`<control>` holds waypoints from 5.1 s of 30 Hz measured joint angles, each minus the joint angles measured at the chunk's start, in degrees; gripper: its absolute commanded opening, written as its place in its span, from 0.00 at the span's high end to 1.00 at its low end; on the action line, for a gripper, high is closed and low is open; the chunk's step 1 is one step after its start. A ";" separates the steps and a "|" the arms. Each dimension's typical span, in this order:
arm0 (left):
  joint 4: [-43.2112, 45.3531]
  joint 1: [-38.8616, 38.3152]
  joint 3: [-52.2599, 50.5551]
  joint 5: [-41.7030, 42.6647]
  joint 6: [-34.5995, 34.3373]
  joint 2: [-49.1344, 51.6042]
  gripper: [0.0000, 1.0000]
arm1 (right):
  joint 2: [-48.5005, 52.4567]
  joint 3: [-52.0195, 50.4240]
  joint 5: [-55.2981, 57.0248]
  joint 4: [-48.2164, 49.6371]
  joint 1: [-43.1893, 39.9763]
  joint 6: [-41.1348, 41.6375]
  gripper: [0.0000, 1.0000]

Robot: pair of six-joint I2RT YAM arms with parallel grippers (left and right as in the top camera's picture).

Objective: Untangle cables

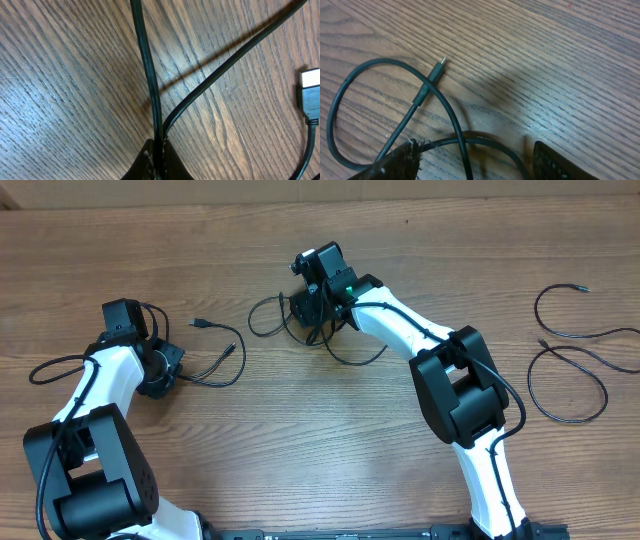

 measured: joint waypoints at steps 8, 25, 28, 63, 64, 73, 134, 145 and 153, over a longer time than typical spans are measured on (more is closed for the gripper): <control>0.22 0.00 0.00 0.00 0.00 0.00 0.95 | -1.29 0.00 0.11 -1.95 -0.26 -8.55 0.37; 0.20 0.00 0.00 0.02 0.02 0.00 0.94 | -0.48 0.00 -2.64 -0.44 -0.42 -14.99 0.36; 0.20 0.00 0.00 0.00 0.00 0.00 0.94 | 0.55 0.00 -2.73 0.52 -0.42 -15.65 0.35; 0.42 0.00 0.00 0.02 0.02 0.00 0.93 | 3.06 0.26 -2.86 2.93 -0.63 -20.35 0.70; 0.42 0.00 0.00 0.02 0.00 0.00 0.93 | 3.15 0.37 -2.95 2.95 -0.74 -20.57 0.86; 0.55 0.00 0.00 0.02 0.00 0.00 0.93 | 3.28 0.50 -2.67 2.91 -1.20 -20.96 0.96; -0.61 5.16 1.49 3.13 9.90 -7.23 0.00 | 3.34 1.44 3.85 2.27 -2.25 -10.51 0.00; -1.14 7.17 1.49 1.79 9.92 -7.23 0.01 | 1.16 1.44 3.72 0.59 -1.64 -10.45 0.00; -1.27 9.77 1.51 1.20 9.90 -7.23 0.01 | -5.97 1.46 -10.93 -2.03 -1.51 -10.43 0.00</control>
